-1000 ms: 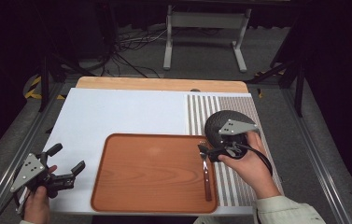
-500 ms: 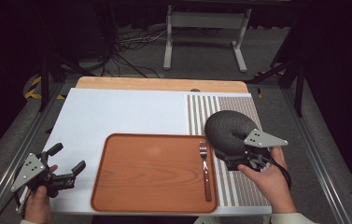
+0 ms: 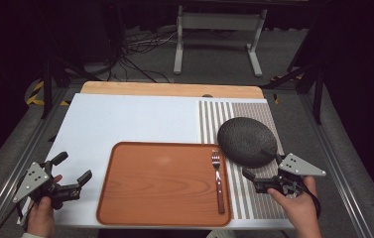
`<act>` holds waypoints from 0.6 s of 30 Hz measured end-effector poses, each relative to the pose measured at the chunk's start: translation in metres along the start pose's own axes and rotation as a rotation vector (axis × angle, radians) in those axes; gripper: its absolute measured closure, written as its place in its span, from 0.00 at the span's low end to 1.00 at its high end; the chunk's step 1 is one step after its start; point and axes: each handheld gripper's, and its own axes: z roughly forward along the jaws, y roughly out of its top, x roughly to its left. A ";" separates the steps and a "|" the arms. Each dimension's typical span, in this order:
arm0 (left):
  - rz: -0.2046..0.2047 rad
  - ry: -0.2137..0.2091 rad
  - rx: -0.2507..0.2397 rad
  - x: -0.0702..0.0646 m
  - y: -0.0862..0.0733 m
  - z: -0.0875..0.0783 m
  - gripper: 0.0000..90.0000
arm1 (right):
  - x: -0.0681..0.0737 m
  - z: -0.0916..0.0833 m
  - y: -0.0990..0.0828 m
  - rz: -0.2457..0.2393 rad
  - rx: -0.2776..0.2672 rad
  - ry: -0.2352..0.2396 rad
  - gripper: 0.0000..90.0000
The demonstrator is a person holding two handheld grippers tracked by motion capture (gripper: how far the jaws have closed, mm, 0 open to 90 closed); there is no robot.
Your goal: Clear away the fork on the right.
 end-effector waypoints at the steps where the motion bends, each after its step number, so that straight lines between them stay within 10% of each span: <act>1: 0.000 0.000 0.000 0.000 0.000 0.000 0.00 | -0.001 -0.001 -0.003 0.005 -0.007 -0.004 0.07; 18: 0.022 -0.018 -0.007 -0.001 0.000 0.000 0.00 | -0.015 0.001 -0.042 0.104 0.003 -0.019 0.07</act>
